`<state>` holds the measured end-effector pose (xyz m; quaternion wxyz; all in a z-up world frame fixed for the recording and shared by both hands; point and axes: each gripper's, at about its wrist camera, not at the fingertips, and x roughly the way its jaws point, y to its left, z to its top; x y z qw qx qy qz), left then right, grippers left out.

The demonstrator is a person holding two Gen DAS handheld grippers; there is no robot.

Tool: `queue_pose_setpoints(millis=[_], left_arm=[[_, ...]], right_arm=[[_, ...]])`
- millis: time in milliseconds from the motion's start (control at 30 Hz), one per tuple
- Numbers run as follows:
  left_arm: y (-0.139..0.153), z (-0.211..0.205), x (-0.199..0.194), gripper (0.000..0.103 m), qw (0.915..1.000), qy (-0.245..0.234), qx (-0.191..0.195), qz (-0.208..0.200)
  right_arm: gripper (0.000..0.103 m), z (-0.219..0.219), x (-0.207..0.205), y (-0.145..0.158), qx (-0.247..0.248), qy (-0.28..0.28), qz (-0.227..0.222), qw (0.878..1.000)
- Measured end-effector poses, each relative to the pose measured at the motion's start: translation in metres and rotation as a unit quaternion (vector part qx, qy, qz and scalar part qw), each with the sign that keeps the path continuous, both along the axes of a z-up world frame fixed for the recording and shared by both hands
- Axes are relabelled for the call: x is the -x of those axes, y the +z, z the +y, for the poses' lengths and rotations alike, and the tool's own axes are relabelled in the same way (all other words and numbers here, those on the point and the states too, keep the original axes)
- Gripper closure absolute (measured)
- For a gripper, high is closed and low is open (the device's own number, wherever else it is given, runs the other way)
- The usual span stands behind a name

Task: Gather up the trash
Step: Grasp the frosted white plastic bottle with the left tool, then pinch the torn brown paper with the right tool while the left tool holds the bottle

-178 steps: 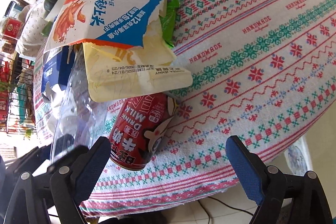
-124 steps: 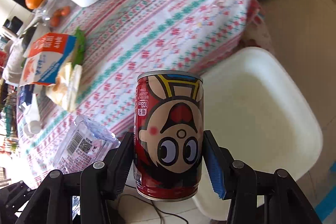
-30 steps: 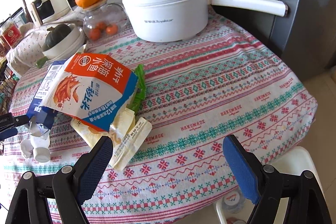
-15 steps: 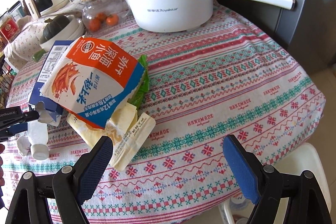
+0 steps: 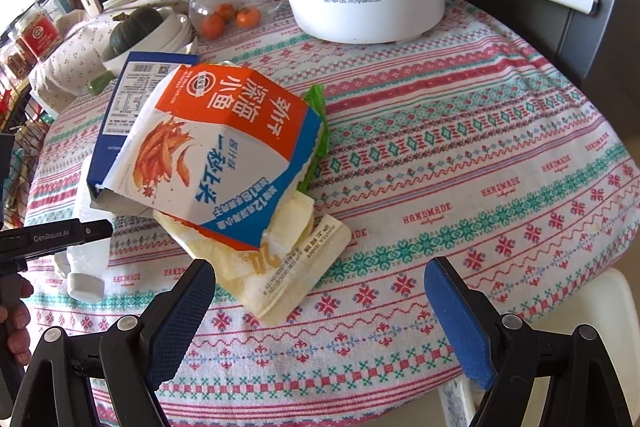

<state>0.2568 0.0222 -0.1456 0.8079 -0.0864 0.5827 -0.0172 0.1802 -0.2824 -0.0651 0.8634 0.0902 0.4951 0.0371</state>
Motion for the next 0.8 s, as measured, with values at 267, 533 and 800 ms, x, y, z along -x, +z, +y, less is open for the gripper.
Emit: queue_pose_setpoints(millis=[267, 533, 800], left_arm=[[0.046, 0.012, 0.038, 0.050, 0.9980, -0.024, 0.016, -0.056], [0.073, 0.028, 0.048, 0.050, 0.9948, -0.028, 0.030, -0.094], [0.078, 0.029, 0.053, 0.050, 0.9940, -0.034, 0.031, -0.099]], right_arm=[[0.014, 0.027, -0.014, 0.015, 0.003, 0.034, -0.013, 0.999], [0.014, 0.062, -0.027, 0.001, 0.027, 0.068, -0.006, 0.997], [0.020, 0.122, -0.019, -0.040, 0.189, 0.144, -0.043, 0.970]])
